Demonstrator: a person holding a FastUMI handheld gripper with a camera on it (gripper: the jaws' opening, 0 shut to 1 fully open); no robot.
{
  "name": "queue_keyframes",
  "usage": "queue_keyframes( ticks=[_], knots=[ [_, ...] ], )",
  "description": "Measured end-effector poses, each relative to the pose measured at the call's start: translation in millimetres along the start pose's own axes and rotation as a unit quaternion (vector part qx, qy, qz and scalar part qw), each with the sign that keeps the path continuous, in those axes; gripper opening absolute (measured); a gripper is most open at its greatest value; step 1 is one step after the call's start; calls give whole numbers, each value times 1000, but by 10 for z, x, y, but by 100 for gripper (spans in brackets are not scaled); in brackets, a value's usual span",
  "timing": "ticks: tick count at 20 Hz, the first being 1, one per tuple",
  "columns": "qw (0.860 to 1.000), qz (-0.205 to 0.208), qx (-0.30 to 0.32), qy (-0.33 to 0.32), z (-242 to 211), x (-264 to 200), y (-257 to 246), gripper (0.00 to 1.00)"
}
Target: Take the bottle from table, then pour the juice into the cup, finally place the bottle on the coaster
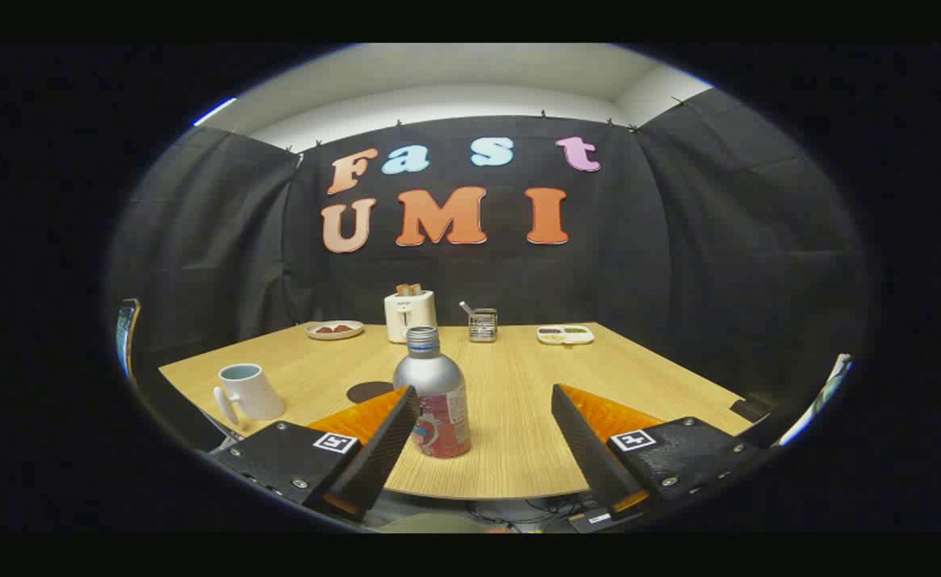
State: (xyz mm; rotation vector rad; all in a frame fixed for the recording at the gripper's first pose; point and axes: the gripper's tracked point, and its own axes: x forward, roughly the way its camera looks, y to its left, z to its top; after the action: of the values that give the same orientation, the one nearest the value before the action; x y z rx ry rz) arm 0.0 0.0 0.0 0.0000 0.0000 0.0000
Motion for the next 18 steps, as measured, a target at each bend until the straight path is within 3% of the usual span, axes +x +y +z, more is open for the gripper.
queue_keyframes(
  ticks=[18],
  knots=[
    [999,11,-8,34,-260,130,103,99]
  ],
)
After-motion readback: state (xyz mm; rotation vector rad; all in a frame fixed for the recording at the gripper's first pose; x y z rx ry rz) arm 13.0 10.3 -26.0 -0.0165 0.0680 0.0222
